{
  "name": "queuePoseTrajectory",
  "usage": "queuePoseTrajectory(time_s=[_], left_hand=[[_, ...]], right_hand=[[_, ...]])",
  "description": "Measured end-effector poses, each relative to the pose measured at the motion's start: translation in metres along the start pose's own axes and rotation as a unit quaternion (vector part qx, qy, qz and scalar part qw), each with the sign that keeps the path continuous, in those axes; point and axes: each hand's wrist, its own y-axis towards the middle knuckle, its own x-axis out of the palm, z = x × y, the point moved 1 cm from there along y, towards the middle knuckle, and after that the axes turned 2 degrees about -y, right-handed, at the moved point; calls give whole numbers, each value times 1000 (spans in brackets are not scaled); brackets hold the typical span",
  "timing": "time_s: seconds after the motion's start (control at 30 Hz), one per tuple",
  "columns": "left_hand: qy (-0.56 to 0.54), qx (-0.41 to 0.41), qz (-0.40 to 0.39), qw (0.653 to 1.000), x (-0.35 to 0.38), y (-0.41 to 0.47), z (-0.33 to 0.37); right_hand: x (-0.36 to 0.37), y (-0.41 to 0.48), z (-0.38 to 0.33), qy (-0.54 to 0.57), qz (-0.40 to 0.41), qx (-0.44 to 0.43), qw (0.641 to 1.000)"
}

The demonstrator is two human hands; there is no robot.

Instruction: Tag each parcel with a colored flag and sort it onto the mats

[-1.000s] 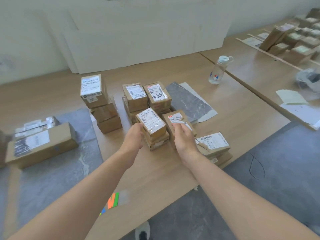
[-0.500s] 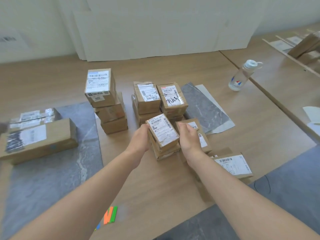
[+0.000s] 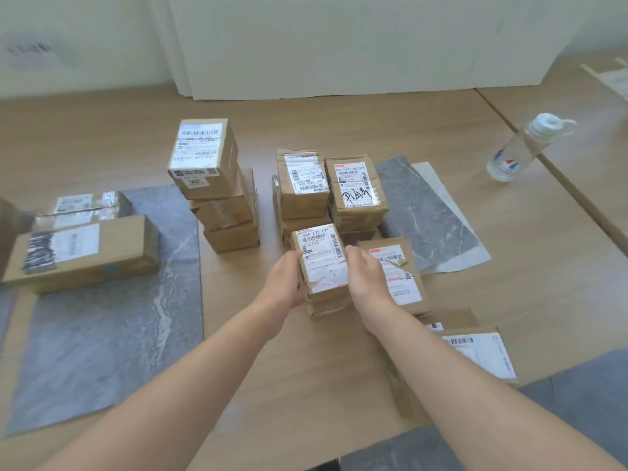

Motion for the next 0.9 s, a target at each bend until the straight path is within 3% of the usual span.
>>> queuePoseTrajectory(time_s=[0.57,0.9], left_hand=[[-40,36,80,995,-23,-44,18],[-56,60,84,993,-84,-76,10]], right_hand=[[9,-18,-25,-6,-63,-54,997],[56,-59,-35,-27,-70,-80,994]])
